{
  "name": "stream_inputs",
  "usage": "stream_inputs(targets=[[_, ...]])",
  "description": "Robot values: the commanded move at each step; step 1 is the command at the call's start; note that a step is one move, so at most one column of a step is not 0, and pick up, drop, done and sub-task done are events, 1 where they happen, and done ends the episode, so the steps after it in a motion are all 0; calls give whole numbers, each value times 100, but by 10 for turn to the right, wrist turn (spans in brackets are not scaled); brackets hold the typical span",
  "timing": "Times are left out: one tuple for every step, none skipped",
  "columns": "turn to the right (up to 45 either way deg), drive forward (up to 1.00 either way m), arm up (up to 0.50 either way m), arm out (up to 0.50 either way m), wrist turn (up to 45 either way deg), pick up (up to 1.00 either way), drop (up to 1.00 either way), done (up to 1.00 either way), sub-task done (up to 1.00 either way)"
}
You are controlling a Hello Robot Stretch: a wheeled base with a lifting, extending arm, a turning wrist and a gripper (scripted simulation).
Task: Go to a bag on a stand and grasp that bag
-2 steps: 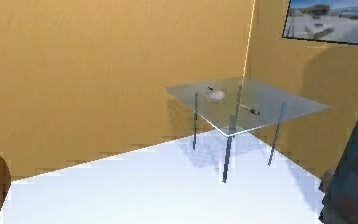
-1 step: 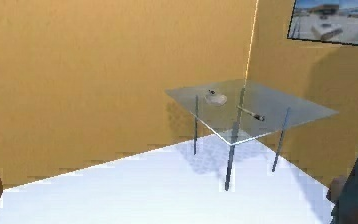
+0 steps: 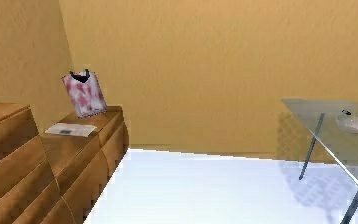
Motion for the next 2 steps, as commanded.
stream_inputs(targets=[[0,100,0,0,0,0,0,0,0],[-60,0,0,0,0,0,0,0,0]])
